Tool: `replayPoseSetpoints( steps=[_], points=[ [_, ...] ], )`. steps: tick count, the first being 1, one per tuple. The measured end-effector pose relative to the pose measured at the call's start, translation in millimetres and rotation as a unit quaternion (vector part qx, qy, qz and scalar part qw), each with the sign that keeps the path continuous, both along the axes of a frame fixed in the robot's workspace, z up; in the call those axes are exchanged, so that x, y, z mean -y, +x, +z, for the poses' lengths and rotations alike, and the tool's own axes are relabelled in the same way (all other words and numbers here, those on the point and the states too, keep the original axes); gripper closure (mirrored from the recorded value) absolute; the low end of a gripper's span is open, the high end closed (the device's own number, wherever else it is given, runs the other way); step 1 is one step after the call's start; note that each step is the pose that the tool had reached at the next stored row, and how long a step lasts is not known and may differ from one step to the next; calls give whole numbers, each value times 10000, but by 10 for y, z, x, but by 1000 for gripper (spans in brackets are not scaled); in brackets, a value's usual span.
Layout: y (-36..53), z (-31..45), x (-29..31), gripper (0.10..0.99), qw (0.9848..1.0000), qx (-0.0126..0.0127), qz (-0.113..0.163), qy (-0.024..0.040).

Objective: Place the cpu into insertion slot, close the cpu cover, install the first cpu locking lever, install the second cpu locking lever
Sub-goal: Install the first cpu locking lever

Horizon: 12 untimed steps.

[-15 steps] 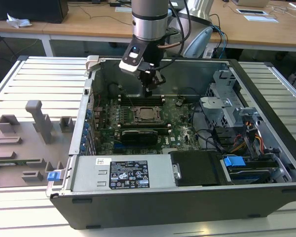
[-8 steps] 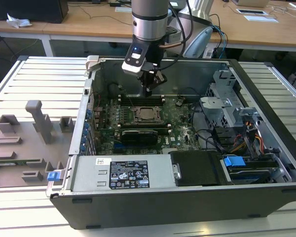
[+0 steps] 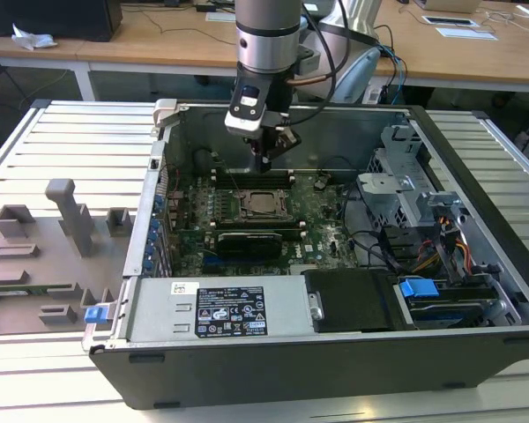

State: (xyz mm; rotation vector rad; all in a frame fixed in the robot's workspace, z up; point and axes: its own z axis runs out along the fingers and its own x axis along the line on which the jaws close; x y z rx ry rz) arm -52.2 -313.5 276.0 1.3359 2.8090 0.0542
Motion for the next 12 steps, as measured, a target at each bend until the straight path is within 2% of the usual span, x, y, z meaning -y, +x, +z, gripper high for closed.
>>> replayPoseSetpoints(
  steps=[9,12],
  points=[
    [0,0,0,980,9989,0,462,0],
    [0,0,0,980,9976,0,690,0]
  ],
)
